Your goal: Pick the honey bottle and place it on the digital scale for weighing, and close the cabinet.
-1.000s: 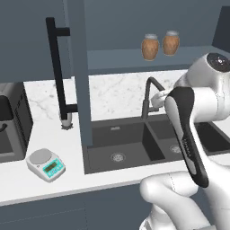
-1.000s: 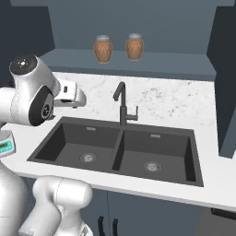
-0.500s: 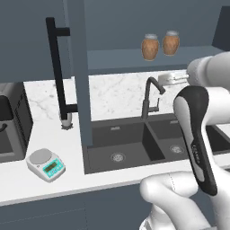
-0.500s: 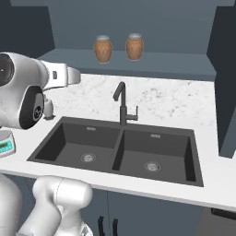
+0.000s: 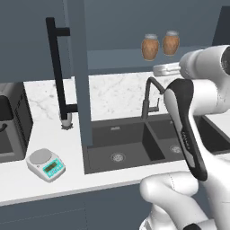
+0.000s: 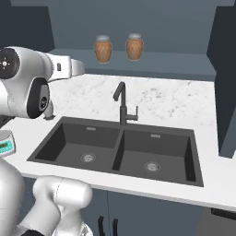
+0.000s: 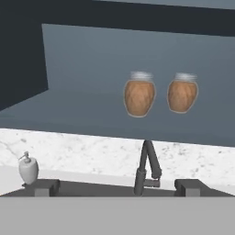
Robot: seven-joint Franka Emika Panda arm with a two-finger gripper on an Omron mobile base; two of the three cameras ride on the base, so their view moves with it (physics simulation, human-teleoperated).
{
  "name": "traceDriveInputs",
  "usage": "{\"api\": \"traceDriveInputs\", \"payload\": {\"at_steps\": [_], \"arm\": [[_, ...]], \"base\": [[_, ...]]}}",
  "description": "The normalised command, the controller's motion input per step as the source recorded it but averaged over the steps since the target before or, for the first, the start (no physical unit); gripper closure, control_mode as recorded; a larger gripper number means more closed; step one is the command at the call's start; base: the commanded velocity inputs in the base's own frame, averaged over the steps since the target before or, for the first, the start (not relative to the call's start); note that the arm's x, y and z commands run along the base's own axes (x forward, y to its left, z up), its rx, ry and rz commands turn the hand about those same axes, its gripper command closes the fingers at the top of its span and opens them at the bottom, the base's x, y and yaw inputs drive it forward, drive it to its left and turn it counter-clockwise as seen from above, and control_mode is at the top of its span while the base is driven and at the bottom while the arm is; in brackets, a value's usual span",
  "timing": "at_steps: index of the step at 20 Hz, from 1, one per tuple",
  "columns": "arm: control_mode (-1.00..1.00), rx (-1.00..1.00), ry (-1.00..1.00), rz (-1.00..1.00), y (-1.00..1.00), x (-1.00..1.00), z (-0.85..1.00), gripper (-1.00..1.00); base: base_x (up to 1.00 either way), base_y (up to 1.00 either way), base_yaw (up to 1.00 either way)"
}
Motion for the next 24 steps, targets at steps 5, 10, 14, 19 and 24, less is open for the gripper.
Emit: {"api": "traceDriveInputs", "payload": {"at_steps": [5,10,14,19,24], "arm": [[-1.00,0.00,0.01,-0.02,-0.01,0.68,0.00,-1.00],[-1.00,0.00,0.00,-0.01,-0.09,0.62,0.00,-1.00],[-1.00,0.00,0.00,-0.02,-0.16,0.43,0.00,-1.00],[-1.00,0.00,-0.01,-0.02,-0.17,0.36,0.02,-1.00],[-1.00,0.01,-0.13,0.00,0.00,0.42,0.23,-1.00]], "base": [[0.00,0.00,0.00],[0.00,0.00,0.00],[0.00,0.00,0.00],[0.00,0.00,0.00],[0.00,0.00,0.00]]}}
